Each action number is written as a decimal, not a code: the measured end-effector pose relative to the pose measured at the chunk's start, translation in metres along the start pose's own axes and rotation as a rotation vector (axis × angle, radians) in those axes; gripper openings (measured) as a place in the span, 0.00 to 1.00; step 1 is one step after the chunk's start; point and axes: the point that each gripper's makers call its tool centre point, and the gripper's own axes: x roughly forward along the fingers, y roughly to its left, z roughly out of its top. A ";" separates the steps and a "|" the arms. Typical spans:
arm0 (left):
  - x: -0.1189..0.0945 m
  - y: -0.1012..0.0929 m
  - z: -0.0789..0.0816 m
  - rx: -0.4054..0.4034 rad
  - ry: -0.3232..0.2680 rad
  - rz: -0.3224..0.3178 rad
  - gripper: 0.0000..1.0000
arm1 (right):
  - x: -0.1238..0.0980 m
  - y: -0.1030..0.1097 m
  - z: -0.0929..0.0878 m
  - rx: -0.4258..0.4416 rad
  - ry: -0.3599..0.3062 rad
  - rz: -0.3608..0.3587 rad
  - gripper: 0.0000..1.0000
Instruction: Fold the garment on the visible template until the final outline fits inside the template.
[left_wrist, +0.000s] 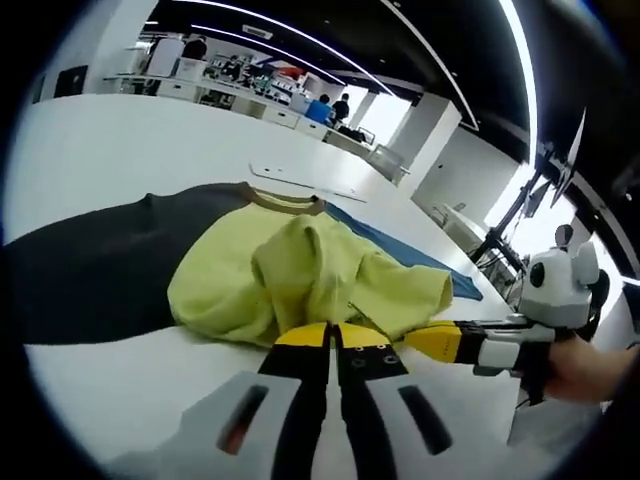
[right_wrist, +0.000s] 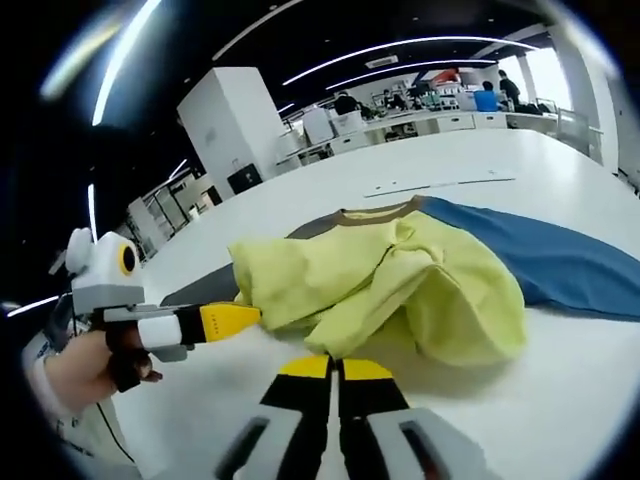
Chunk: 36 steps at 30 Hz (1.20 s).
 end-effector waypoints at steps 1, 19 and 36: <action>-0.005 -0.001 0.000 0.000 0.003 -0.005 0.00 | -0.001 0.000 0.000 -0.001 0.000 0.000 0.00; -0.082 0.004 -0.025 0.001 0.042 -0.008 0.00 | -0.080 -0.015 -0.006 -0.051 -0.005 0.015 0.00; -0.131 0.010 -0.049 -0.024 0.115 -0.021 0.00 | -0.145 -0.038 -0.029 -0.003 0.057 0.050 0.00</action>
